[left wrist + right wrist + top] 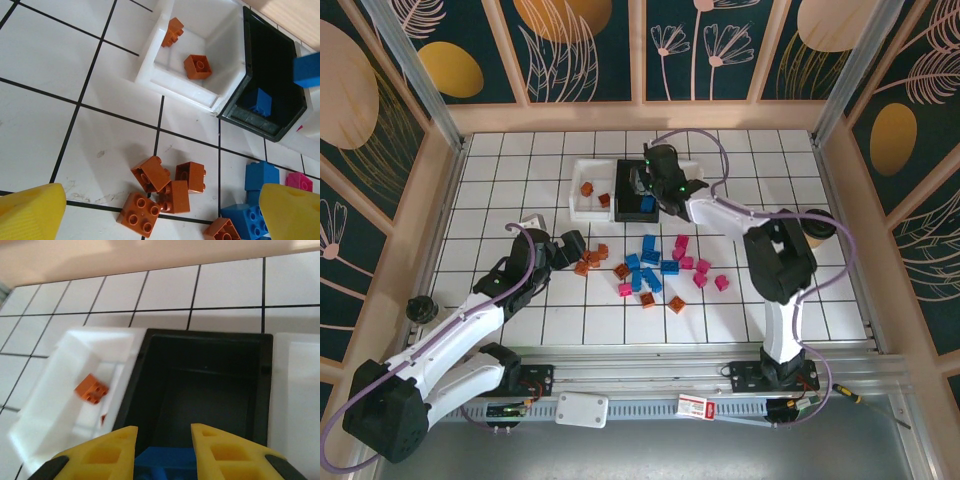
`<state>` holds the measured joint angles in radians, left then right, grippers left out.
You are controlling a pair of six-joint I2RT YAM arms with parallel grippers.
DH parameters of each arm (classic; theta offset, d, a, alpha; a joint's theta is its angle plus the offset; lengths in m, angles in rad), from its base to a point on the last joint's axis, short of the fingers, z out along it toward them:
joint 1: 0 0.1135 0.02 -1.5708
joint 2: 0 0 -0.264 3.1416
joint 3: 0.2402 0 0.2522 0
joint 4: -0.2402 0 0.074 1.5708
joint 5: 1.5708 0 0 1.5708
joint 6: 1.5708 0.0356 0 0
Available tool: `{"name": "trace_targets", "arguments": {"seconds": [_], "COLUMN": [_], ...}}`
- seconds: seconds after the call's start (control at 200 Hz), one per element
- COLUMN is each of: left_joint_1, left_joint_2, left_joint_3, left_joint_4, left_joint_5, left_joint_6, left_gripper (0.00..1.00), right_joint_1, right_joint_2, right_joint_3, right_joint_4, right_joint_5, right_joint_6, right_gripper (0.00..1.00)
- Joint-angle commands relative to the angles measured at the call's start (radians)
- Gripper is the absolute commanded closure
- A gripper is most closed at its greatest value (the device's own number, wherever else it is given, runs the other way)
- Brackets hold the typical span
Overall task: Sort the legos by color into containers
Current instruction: Place the lego in the container, then pick up the lego from the bottom-center of the table.
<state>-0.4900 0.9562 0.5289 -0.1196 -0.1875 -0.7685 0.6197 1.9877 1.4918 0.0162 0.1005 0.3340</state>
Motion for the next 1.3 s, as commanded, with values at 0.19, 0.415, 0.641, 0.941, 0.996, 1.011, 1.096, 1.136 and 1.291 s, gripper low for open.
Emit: {"name": "trace_targets", "arguments": {"seconds": [0.19,0.415,0.641,0.941,0.996,1.011,1.096,1.136,1.291], "left_joint_1": [0.002,0.003,0.003,0.002,0.002,0.003,0.002,0.002,0.002], "left_joint_2": [-0.015,-0.019,0.006,0.056,0.072,0.076,0.099,0.108,0.121], "left_joint_3": [-0.008,-0.035,-0.048,-0.060,-0.058,-0.057,-0.050,-0.047,-0.047], "left_joint_4": [-0.031,-0.011,0.014,0.056,0.062,0.063,0.069,0.070,0.071], "left_joint_5": [0.030,0.057,0.076,0.080,0.084,0.085,0.092,0.095,0.102], "left_joint_6": [-0.014,-0.021,-0.018,-0.012,-0.010,-0.009,-0.010,-0.010,-0.011], "left_gripper": [0.01,0.01,0.01,0.01,0.01,0.01,0.01,0.01,0.01], "right_joint_1": [-0.014,0.010,0.111,0.288,0.309,0.316,0.339,0.342,0.341], "right_joint_2": [-0.027,-0.386,-0.667,-0.737,-0.710,-0.702,-0.659,-0.636,-0.570], "right_joint_3": [0.102,-0.337,-0.706,-0.915,-0.915,-0.911,-0.887,-0.873,-0.841], "right_joint_4": [-0.046,0.016,-0.160,-0.346,-0.334,-0.331,-0.323,-0.319,-0.319], "right_joint_5": [-0.053,-0.055,0.032,0.008,0.003,0.004,0.018,0.024,0.023], "right_joint_6": [-0.064,0.027,0.146,0.275,0.269,0.264,0.233,0.219,0.176], "right_gripper": [0.39,0.38,0.36,0.32,0.31,0.31,0.31,0.31,0.33]}}
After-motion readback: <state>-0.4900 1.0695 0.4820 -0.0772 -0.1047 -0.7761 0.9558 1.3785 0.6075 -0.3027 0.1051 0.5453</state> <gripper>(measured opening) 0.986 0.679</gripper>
